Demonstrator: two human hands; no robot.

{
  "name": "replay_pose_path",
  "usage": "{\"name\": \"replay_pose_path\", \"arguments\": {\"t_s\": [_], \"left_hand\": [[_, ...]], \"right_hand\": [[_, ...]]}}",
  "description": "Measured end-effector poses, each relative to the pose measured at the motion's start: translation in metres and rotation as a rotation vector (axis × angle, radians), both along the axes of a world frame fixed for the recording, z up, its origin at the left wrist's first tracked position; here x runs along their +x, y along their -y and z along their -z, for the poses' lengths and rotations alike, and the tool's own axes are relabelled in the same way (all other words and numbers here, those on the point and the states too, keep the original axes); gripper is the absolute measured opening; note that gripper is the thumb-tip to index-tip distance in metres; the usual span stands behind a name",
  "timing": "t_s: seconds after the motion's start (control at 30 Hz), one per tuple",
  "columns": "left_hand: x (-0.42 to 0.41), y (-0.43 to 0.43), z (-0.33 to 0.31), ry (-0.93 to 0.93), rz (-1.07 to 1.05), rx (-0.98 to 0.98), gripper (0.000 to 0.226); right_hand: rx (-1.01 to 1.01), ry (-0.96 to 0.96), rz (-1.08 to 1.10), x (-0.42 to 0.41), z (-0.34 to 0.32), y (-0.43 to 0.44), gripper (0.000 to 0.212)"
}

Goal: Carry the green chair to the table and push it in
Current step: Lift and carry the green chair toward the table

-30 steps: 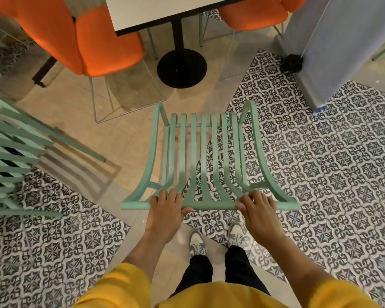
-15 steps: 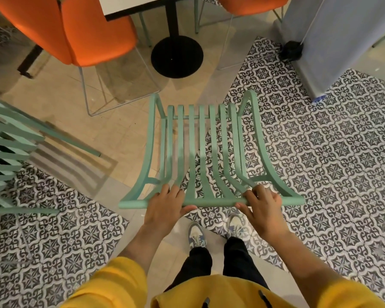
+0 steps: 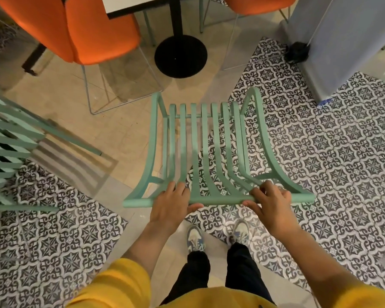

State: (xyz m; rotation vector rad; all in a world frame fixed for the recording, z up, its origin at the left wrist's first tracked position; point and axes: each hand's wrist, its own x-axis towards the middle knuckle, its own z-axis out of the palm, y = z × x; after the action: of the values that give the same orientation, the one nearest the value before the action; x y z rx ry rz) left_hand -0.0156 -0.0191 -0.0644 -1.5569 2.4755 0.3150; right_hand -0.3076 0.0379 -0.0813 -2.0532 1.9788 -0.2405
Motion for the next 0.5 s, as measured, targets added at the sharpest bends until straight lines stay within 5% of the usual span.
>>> {"name": "replay_pose_path", "arguments": {"t_s": [0.5], "left_hand": [[-0.087, 0.017, -0.004, 0.139, -0.127, 0.032, 0.086]], "right_hand": [[0.086, -0.286, -0.286, -0.084, -0.003, 0.061, 0.057]]}}
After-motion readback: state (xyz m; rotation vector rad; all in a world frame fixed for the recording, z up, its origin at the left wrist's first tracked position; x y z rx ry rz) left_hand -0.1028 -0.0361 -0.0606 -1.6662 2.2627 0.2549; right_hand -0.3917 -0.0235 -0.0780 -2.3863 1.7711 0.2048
